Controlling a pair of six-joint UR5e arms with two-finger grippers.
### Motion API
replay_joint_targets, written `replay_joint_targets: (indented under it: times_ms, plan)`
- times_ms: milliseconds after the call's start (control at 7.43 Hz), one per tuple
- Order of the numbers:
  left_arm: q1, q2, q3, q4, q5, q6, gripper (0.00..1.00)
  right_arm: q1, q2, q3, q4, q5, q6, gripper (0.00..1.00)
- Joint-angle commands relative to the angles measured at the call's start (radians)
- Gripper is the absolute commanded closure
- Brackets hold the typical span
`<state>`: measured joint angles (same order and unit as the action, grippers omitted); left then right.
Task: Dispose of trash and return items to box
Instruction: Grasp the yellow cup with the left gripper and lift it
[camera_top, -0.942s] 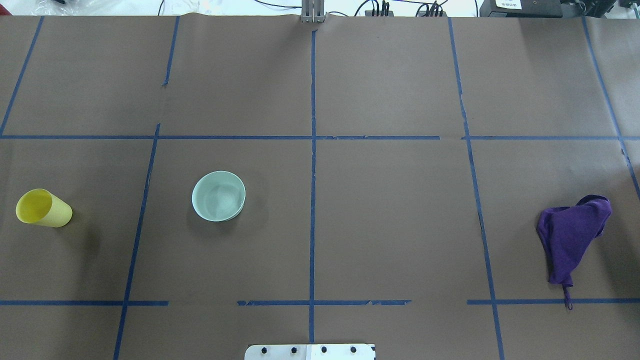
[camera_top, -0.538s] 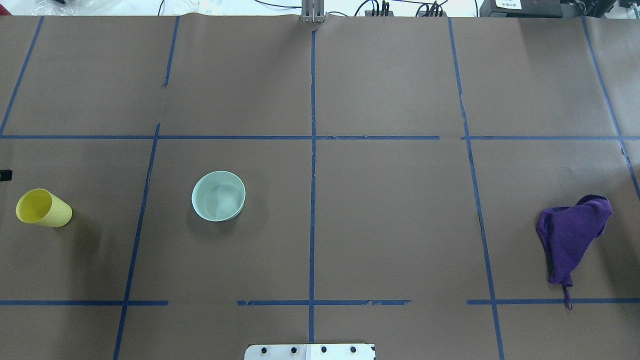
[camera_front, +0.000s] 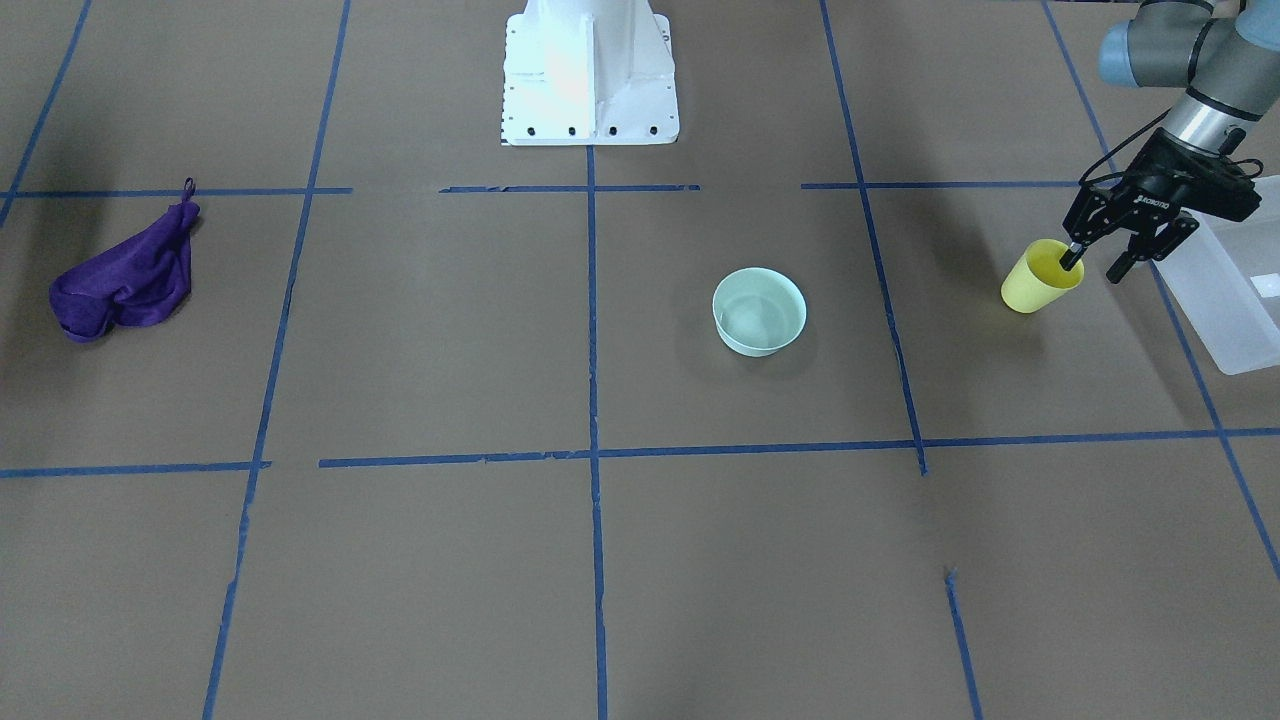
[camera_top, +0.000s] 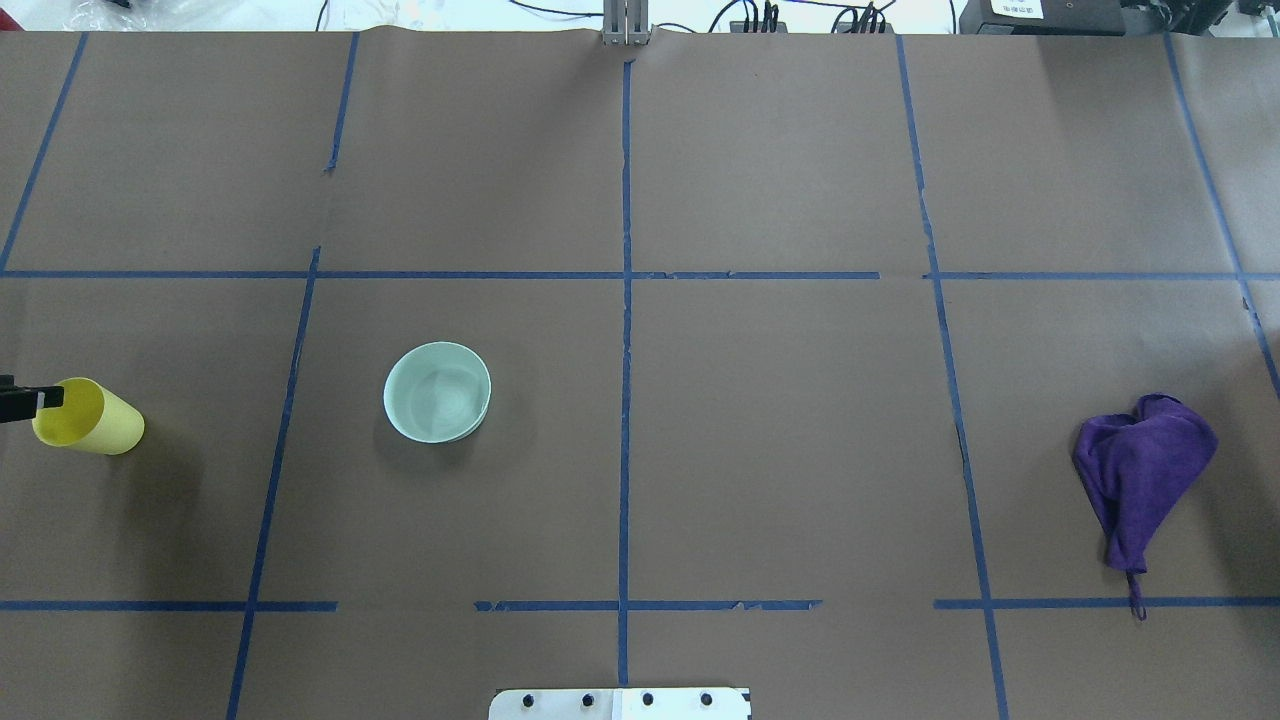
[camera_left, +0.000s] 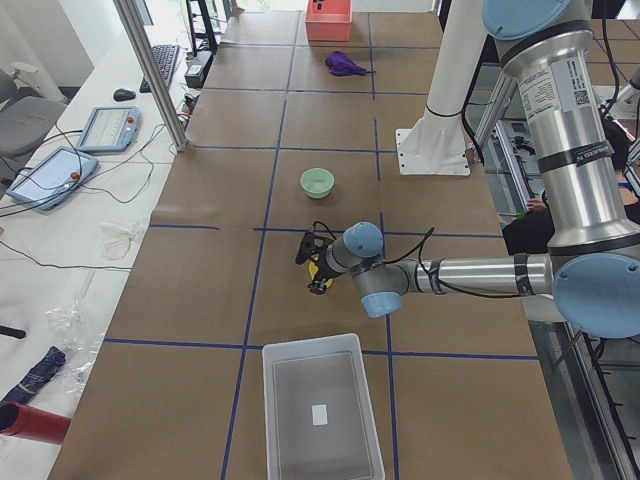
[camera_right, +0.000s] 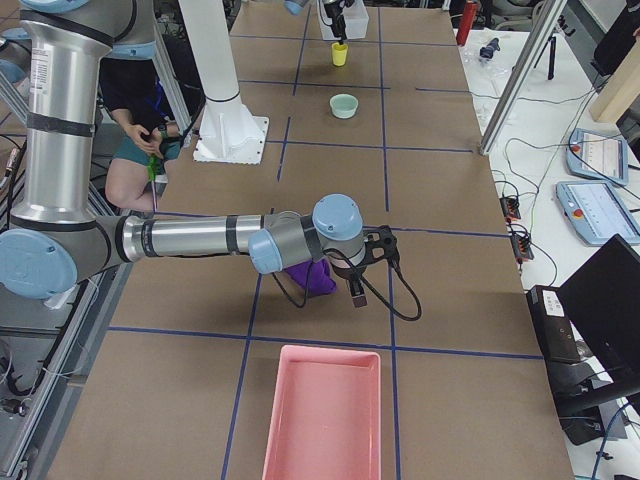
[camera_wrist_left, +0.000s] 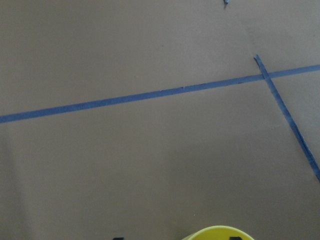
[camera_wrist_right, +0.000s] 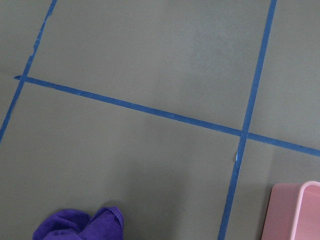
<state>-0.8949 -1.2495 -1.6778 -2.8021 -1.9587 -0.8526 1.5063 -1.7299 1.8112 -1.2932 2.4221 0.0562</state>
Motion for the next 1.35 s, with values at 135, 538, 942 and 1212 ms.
replay_joint_targets:
  times_ms: [135,538,942,1212]
  plan:
    - [0.013,0.002,0.001,0.001,0.006,-0.011,1.0,0.0,-0.003,-0.001,0.0,0.0,-0.001,0.0]
    - [-0.019,0.009,-0.032,0.003,-0.101,0.022,1.0,0.002,-0.005,0.0,0.0,0.002,-0.001,0.0]
    - [-0.402,0.03,-0.046,0.178,-0.426,0.509,1.0,0.002,-0.005,-0.001,0.0,0.002,-0.001,0.0]
    - [-0.566,0.015,-0.043,0.388,-0.445,0.831,1.0,0.002,-0.005,-0.003,0.0,0.002,-0.001,0.0]
